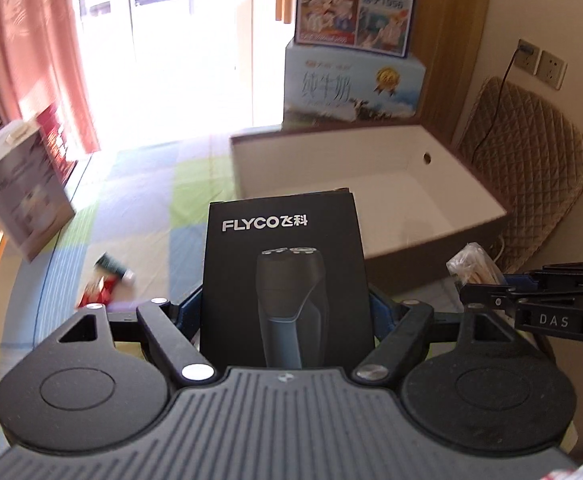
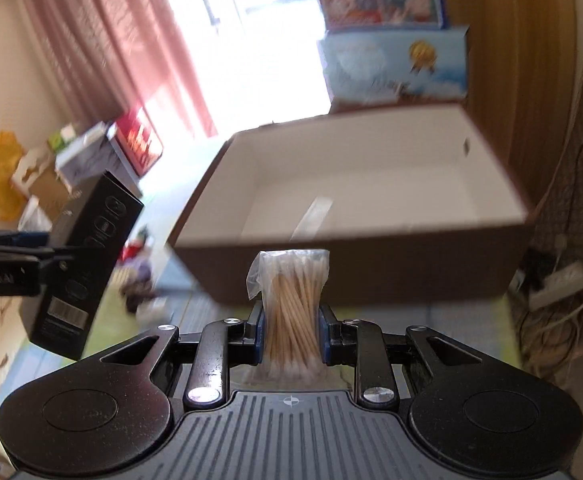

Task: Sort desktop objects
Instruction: 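Carry both items into the cardboard box and open both grippers to release, then withdraw both grippers from the box toward the remaining items, then lower the left gripper to the white comb while the right gripper approaches the white pill bottle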

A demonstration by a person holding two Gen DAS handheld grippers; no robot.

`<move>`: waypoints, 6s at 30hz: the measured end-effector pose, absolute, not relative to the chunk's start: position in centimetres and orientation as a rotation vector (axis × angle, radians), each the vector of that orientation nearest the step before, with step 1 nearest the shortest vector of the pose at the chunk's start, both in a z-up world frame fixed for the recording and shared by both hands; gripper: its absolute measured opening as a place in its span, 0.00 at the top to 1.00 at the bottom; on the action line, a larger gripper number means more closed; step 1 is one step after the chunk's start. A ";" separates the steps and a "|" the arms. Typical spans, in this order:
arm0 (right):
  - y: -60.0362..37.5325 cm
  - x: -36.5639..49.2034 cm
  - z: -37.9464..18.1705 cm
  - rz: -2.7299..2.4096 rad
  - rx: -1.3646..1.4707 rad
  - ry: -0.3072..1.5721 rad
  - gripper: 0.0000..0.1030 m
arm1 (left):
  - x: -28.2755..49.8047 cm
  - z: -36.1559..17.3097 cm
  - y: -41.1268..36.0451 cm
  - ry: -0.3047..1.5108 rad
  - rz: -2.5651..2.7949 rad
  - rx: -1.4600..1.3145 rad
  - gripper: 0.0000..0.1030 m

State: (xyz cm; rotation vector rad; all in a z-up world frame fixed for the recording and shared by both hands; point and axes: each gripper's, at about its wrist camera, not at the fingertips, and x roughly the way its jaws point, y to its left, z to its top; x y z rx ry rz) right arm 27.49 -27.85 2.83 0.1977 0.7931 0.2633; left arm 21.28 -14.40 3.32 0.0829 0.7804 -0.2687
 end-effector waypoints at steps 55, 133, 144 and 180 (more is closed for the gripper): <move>-32.6 51.0 -3.1 0.174 0.130 0.968 0.23 | 45.2 -6.1 -23.7 0.989 -0.122 0.271 0.16; -18.8 23.7 2.4 0.302 0.093 0.824 0.02 | 13.8 0.7 -5.1 0.898 0.030 0.086 0.10; -13.9 24.5 -0.5 0.324 0.095 0.876 0.02 | 14.1 -1.3 -1.0 0.933 0.035 0.075 0.10; -2.5 34.1 -10.6 0.303 -0.026 0.906 0.42 | 25.1 -9.1 5.6 0.962 -0.153 0.203 0.20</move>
